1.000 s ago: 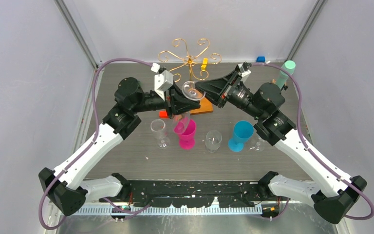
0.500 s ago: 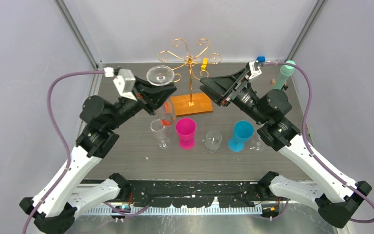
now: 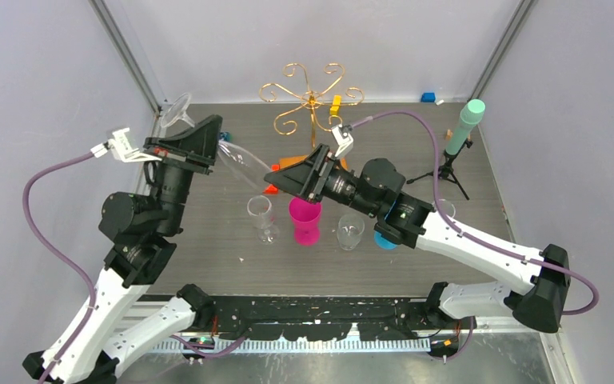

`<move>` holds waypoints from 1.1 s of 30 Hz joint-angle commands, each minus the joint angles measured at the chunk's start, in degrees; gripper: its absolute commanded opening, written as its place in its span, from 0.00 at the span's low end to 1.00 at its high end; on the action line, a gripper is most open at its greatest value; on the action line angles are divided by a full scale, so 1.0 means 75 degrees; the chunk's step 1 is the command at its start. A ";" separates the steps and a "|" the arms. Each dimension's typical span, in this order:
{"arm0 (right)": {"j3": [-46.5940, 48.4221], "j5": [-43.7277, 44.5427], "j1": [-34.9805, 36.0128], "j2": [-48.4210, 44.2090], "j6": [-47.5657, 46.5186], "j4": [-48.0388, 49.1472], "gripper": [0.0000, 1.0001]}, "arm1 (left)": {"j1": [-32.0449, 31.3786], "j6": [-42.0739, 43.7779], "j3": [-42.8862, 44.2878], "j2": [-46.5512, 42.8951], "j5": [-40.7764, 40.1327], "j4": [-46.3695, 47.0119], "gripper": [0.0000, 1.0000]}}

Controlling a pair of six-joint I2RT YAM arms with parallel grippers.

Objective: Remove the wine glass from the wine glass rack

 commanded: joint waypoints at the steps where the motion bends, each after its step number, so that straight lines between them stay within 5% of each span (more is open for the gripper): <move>1: 0.0391 0.0417 0.0162 -0.0051 -0.0382 0.0940 0.74 | 0.0010 -0.0825 -0.0155 -0.0294 -0.1296 0.0769 0.00; 6: 0.0370 0.0128 0.0187 0.0240 -0.0023 0.1930 0.58 | 0.0015 -0.1350 -0.0397 -0.0480 -0.1518 0.0793 0.00; 15: 0.0638 -0.0279 0.0193 0.0893 0.0431 0.3316 0.42 | 0.0016 -0.1749 -0.0540 -0.0726 -0.1693 0.0750 0.00; 29: 0.0859 -0.0918 0.0300 0.1713 0.1744 0.5257 0.38 | 0.0006 -0.1659 -0.1313 -0.0866 -0.2015 0.1779 0.00; 33: 0.0884 -0.0889 0.0310 0.1705 0.1645 0.5146 0.25 | 0.0010 -0.1724 -0.1374 -0.0877 -0.2020 0.1775 0.00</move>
